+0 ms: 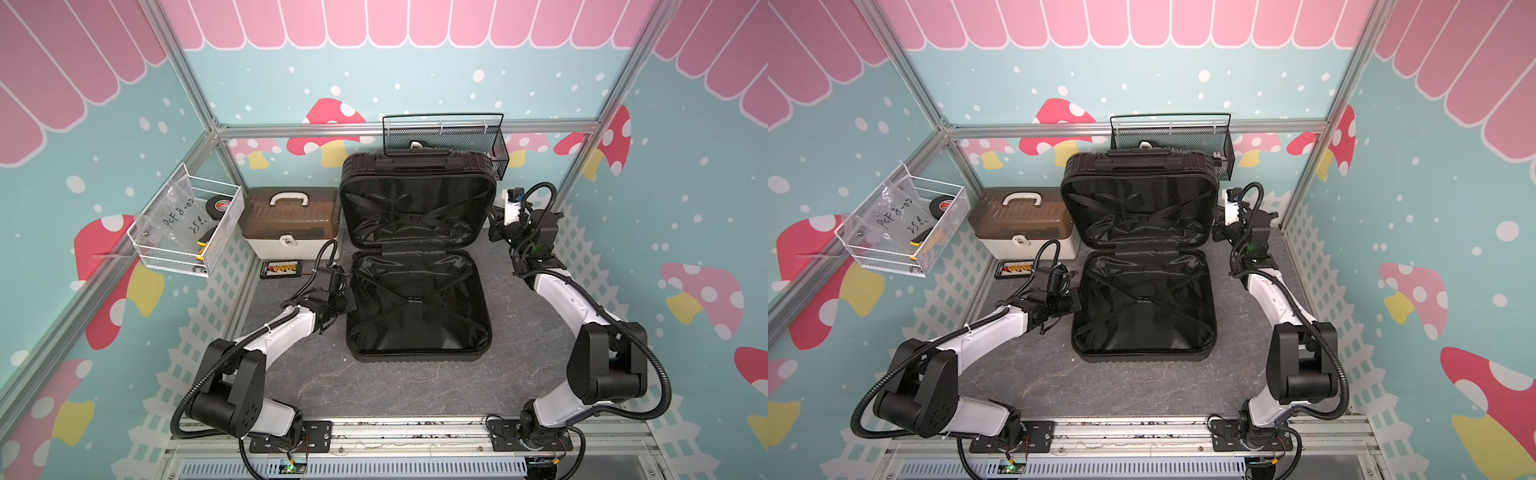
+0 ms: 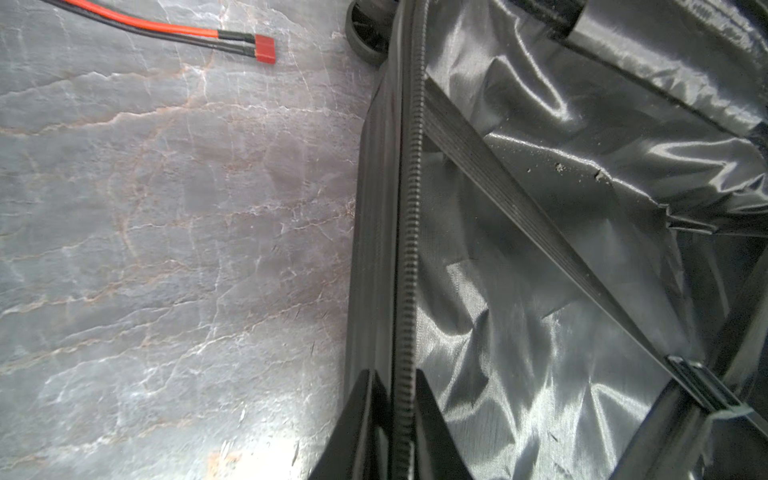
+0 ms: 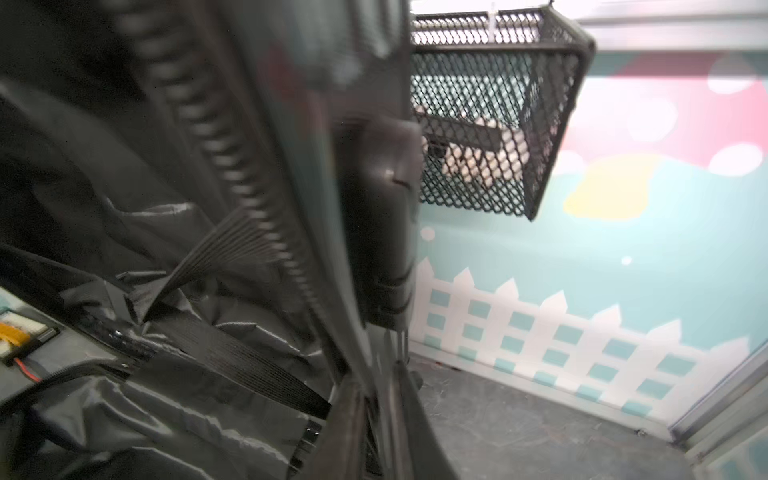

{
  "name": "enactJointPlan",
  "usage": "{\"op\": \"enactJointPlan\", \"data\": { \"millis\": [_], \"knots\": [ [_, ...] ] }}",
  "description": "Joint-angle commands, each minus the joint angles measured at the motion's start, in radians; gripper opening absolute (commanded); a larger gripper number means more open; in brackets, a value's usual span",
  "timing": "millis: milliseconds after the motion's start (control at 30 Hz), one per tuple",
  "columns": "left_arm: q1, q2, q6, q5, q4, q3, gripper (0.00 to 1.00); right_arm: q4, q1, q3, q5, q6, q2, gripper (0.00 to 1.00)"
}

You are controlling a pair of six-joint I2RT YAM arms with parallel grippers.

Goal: Close the suitcase zippers
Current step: Close the suitcase at the center of the board.

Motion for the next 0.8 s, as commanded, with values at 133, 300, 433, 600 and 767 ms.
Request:
{"op": "enactJointPlan", "data": {
  "millis": [133, 300, 433, 600, 767],
  "knots": [
    [0.013, 0.036, 0.025, -0.022, 0.007, 0.048, 0.14, 0.044, 0.011, -0.061, -0.012, -0.024, -0.108, 0.00],
    [0.017, 0.049, 0.041, -0.027, 0.019, 0.065, 0.14, 0.046, 0.017, -0.178, -0.010, -0.013, -0.232, 0.00],
    [0.019, 0.063, 0.054, -0.017, 0.025, 0.080, 0.14, 0.043, 0.019, -0.290, 0.011, 0.006, -0.344, 0.00],
    [0.020, 0.046, 0.080, -0.013, 0.007, 0.096, 0.15, 0.027, 0.021, -0.435, 0.052, 0.050, -0.494, 0.00],
    [0.020, -0.026, 0.110, -0.069, -0.028, 0.091, 0.33, -0.026, 0.021, -0.559, 0.131, 0.091, -0.641, 0.00]
  ]
}}
